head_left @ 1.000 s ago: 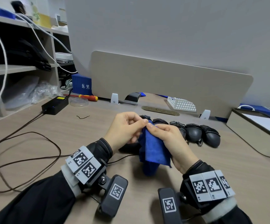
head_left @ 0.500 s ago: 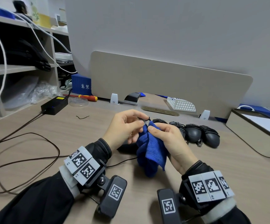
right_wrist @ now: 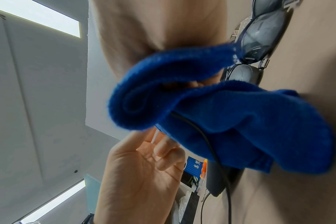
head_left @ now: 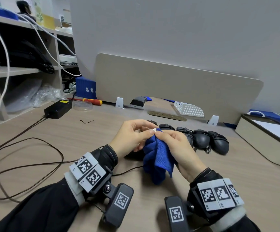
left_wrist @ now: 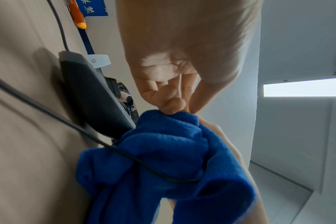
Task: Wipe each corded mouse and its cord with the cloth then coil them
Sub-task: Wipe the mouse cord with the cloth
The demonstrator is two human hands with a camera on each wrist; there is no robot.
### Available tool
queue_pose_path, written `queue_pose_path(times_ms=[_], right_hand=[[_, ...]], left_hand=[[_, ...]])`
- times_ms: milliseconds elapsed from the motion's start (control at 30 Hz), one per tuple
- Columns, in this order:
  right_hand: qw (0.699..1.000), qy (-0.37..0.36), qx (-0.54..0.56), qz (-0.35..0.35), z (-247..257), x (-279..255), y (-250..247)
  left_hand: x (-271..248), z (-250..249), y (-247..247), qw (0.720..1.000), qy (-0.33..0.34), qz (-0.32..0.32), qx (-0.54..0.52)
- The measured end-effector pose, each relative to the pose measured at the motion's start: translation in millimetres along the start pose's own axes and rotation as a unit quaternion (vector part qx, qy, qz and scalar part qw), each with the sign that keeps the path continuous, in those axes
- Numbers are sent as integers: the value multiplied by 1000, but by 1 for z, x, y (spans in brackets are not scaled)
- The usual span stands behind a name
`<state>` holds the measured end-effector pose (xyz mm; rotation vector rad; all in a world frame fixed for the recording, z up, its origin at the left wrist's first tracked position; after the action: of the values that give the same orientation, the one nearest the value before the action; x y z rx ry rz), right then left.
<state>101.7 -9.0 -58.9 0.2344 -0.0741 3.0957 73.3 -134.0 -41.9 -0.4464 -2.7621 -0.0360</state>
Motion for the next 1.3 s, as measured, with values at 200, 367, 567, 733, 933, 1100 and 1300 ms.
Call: queue_pose_path(times_ms=[200,367,567,733,933,1100,1300], right_hand=[[999,-4,-3,34,1,-5,3],[999,22,-5,25,-4,-7,0],[999,17,-17,-29,-3,-6,-6],[995,10,18,-97,-2,-3,-20],[993,4,64,-95,5,-3,-20],[998,-34,-50,-22,10,-5,-5],[989,21,74,-126,5,-6,-25]], left_hand=[[1,5,-7,1000,-11,-24,11],[1,5,-7,999,-10,-26,30],[1,5,-8,999,-7,-42,-12],[3,-1,-13,994,11,-72,-77],[5,1,-21,992,17,-96,-78],[4,-2,-17,994,42,-85,-46],[4,-4,-22,989,26,-113,-96]])
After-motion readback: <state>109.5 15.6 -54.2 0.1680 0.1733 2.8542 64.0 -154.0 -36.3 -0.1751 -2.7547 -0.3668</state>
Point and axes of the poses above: each hand's wrist, its own x-axis towards the middle knuckle, its own y-axis out of the palm, z = x × y, the point moved 9 cm from there along x, towards the middle knuckle, and after that the axes turned 2 degrees about -z, right-handed, at the moved point
